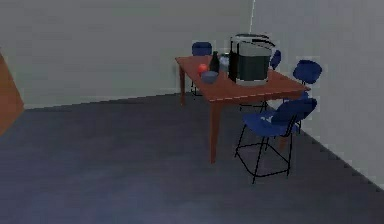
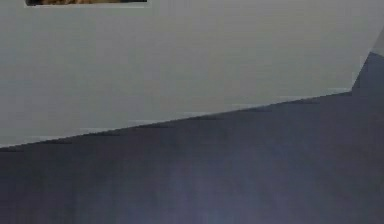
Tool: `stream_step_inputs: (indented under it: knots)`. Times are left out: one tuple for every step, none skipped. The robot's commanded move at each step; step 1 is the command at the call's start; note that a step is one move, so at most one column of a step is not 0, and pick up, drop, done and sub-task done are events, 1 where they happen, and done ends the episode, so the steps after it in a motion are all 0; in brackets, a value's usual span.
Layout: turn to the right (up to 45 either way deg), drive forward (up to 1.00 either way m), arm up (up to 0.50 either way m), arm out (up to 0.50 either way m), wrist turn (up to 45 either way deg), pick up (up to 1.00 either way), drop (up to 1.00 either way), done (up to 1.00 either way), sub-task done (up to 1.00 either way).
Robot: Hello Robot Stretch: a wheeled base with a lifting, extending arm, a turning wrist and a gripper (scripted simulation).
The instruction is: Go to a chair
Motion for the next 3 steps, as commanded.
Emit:
stream_step_inputs:
  knots:
    - [0.0, 0.70, 0.00, 0.00, 0.0, 0.00, 0.00, 0.00, 0.00]
    - [36.0, 0.00, 0.00, 0.00, 0.0, 0.00, 0.00, 0.00, 0.00]
    - [0.0, 0.00, 0.00, 0.00, 0.0, 0.00, 0.00, 1.00, 0.00]
